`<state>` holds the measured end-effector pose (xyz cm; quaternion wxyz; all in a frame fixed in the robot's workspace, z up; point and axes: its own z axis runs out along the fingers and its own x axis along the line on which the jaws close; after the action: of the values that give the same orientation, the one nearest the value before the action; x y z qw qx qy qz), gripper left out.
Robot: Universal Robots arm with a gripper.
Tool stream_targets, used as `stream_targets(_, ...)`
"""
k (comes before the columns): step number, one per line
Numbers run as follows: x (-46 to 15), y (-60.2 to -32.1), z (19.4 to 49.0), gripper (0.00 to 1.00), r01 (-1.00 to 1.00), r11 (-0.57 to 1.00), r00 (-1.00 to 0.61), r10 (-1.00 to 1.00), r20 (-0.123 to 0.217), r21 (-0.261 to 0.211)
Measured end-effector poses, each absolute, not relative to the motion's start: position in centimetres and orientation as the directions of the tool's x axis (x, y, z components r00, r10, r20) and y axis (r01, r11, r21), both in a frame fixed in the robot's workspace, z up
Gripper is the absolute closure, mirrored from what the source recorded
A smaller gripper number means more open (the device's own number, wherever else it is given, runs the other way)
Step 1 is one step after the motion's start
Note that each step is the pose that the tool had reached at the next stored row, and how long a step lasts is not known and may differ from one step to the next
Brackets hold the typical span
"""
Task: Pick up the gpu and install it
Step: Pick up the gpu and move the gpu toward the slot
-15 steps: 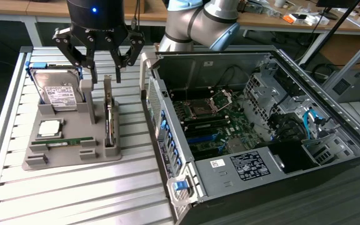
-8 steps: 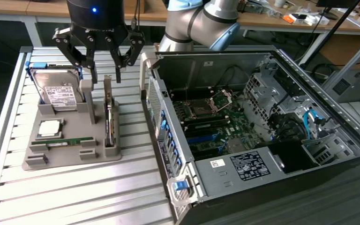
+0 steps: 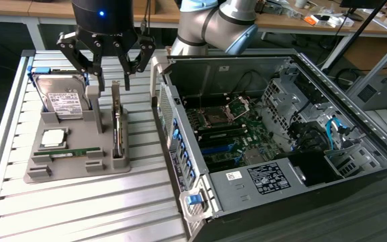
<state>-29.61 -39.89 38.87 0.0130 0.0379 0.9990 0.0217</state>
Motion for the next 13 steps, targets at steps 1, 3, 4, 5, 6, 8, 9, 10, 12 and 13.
stream_targets(1, -29.62, -39.89, 38.81, 0.52, 0.075, 0.996, -0.997, 0.076, -0.024, 0.044)
stream_targets(3, -29.63, -39.89, 38.72, 0.52, 0.075, 0.996, -0.997, 0.076, -0.024, 0.044)
stream_targets(4, -29.63, -39.89, 38.67, 0.52, 0.075, 0.996, -0.997, 0.076, -0.024, 0.044)
stream_targets(5, -29.64, -39.89, 38.63, 0.52, 0.075, 0.996, -0.997, 0.076, -0.024, 0.044)
stream_targets(6, -29.64, -39.89, 38.57, 0.52, 0.075, 0.996, -0.997, 0.076, -0.024, 0.044)
stream_targets(8, -29.65, -39.89, 38.48, 0.52, 0.075, 0.996, -0.997, 0.076, -0.024, 0.044)
stream_targets(9, -29.65, -39.90, 38.44, 0.52, 0.075, 0.996, -0.997, 0.076, -0.024, 0.044)
stream_targets(10, -29.66, -39.89, 38.40, 0.52, 0.075, 0.996, -0.997, 0.076, -0.024, 0.044)
stream_targets(12, -29.68, -39.89, 38.30, 0.52, 0.075, 0.996, -0.997, 0.076, -0.024, 0.044)
stream_targets(13, -29.69, -39.89, 38.26, 0.52, 0.075, 0.996, -0.997, 0.076, -0.024, 0.044)
